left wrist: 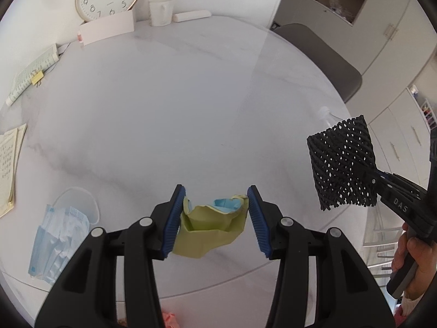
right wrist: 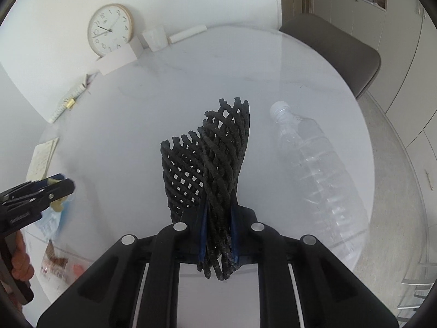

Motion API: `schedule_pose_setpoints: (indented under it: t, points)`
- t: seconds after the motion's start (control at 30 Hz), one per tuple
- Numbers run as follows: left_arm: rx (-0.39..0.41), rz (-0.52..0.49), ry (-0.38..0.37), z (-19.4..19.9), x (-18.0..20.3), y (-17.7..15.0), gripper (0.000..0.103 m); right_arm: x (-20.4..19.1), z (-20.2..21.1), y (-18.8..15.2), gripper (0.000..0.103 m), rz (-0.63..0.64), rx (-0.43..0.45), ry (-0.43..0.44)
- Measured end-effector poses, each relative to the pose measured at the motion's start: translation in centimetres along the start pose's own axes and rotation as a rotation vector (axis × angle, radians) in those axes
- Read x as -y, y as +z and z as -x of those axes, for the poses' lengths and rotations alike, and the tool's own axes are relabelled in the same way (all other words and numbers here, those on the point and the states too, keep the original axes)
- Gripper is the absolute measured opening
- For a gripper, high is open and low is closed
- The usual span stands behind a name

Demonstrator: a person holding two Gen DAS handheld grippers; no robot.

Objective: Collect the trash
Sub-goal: 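Grasp the black mesh net with the right tool and lift it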

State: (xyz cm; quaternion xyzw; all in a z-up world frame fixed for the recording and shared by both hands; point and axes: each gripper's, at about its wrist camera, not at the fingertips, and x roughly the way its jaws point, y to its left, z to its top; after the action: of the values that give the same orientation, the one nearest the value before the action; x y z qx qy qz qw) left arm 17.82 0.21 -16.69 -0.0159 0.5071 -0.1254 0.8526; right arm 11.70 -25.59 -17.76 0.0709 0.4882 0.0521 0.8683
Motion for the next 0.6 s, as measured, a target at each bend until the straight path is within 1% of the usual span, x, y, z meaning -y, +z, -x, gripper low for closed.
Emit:
schedule_pose_setpoints:
  t: [0.03,0.17,0.2,0.33,0.5,0.6]
  points:
    - [0.003,-0.011,-0.004,0.4,0.5,-0.2,0.046,0.1,0.7,-0.5,0.014,-0.001,0.007,0.0]
    - [0.01,-0.066,-0.028,1.9,3.1,-1.5,0.046,1.2,5.0,-4.1,0.014,-0.013,0.028,-0.008]
    - [0.007,-0.083,-0.038,2.3,3.9,-2.0,0.046,1.3,5.5,-4.6,0.014,-0.017,0.03,-0.011]
    - [0.004,-0.159,-0.069,3.5,7.3,-3.9,0.046,2.7,8.9,-8.7,0.014,-0.058,0.044,-0.033]
    - [-0.015,-0.247,-0.122,4.5,11.8,-6.3,0.046,4.6,12.3,-13.2,0.014,-0.115,0.061,-0.068]
    - [-0.032,-0.295,-0.151,4.9,14.7,-8.0,0.046,5.7,13.7,-15.1,0.014,-0.144,0.066,-0.094]
